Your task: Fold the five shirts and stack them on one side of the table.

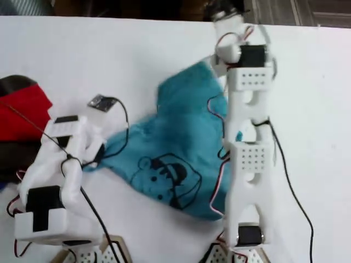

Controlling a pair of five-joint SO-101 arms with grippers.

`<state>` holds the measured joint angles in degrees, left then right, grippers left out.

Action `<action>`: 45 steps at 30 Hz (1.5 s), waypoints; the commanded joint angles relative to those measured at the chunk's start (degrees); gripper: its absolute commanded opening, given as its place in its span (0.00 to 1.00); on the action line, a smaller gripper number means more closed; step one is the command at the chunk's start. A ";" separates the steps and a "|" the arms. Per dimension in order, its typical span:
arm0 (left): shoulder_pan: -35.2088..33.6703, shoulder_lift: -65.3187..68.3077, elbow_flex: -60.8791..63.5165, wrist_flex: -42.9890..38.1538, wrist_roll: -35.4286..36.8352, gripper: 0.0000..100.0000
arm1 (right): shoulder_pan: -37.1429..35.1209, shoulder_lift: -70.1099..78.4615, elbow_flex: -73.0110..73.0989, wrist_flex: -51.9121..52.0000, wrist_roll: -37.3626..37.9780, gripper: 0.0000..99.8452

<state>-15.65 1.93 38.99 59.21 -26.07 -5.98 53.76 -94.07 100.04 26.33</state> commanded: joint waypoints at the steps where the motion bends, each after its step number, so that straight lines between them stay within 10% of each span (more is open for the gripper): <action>1: -0.18 -0.79 -7.08 3.43 3.87 0.03 | 2.24 -10.95 0.53 1.63 -0.97 0.02; 7: 1.05 -0.26 -29.85 19.16 5.36 0.02 | 1.10 -24.84 18.73 1.45 -1.05 0.02; 15: 2.29 -0.62 -27.30 22.77 5.27 0.02 | -4.44 -17.71 45.10 -17.80 -2.73 0.10; 24: 2.29 -0.62 -19.47 22.42 5.19 0.02 | -9.36 2.68 35.87 -30.46 -4.84 0.23; 45: 2.02 -0.79 -19.38 22.77 5.19 0.02 | -9.36 17.89 16.44 -10.68 0.97 0.23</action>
<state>-13.98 2.29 20.18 81.27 -21.14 -15.03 71.87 -76.04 84.22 23.87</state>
